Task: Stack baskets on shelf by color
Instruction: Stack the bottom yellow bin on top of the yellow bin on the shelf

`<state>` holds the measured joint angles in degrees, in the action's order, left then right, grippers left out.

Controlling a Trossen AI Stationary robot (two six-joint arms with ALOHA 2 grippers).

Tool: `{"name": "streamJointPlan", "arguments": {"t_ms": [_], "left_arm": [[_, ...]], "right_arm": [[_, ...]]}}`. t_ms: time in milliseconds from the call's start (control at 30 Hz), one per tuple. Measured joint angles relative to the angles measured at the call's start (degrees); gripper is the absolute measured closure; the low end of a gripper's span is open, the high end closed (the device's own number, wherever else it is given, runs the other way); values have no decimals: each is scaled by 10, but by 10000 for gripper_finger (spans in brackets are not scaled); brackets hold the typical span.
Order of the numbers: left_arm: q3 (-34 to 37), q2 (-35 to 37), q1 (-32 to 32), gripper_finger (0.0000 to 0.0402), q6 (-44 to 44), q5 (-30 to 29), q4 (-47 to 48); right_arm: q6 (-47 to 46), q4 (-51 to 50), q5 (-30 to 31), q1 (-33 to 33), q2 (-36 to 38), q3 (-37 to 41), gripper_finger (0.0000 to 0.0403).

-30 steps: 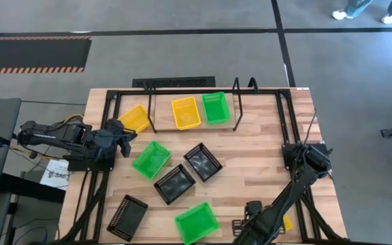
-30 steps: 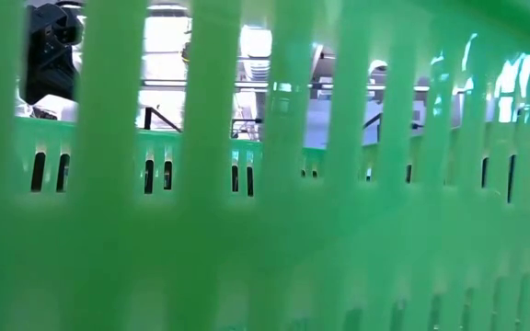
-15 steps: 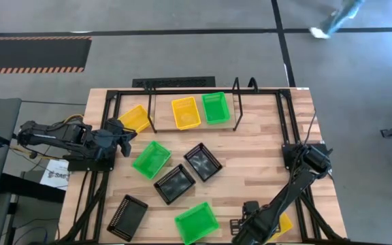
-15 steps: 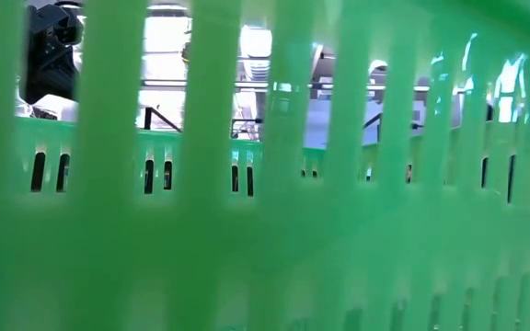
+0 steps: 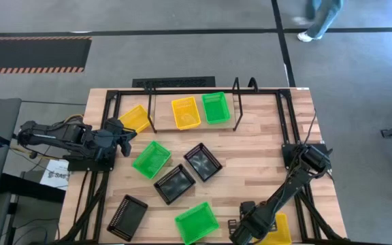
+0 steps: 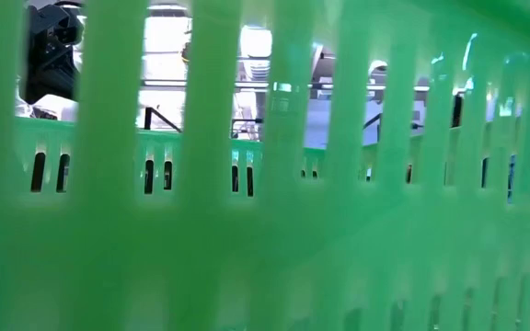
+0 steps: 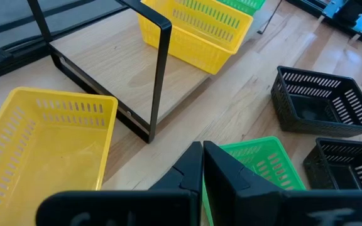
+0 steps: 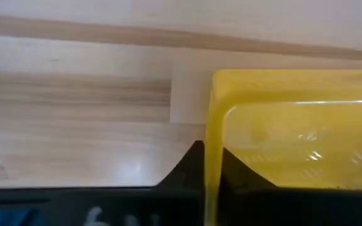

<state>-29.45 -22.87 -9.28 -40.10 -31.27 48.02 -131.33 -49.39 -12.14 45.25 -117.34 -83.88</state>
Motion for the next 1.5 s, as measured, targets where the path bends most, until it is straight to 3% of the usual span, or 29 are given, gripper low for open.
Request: {"name": "streamJointPlan", "arguments": {"t_ms": [200, 367, 567, 700, 800, 900, 1067, 1200, 1500], "left_arm": [[0, 0, 0, 401, 0, 0, 0], [0, 0, 0, 402, 0, 3, 0], [0, 0, 0, 401, 5, 10, 0], [0, 0, 0, 401, 19, 10, 0], [0, 0, 0, 401, 25, 13, 0], [0, 0, 0, 401, 26, 28, 1], [0, 0, 0, 401, 14, 47, 1], [0, 0, 0, 401, -8, 55, 1], [0, 0, 0, 401, -64, 51, 1]], "right_arm": [[116, -46, 1, -55, 9, -28, 397], [259, -206, 35, -134, 23, -121, 399], [467, -380, 173, -235, 25, -310, 400], [630, -403, 280, -308, 24, -411, 400], [778, -390, 309, -369, 23, -461, 401], [935, -338, 303, -435, 24, -484, 401], [1164, -215, 197, -534, 21, -491, 401], [1280, -175, 123, -588, 16, -491, 401], [1448, -192, 52, -632, 17, -491, 401]]}}
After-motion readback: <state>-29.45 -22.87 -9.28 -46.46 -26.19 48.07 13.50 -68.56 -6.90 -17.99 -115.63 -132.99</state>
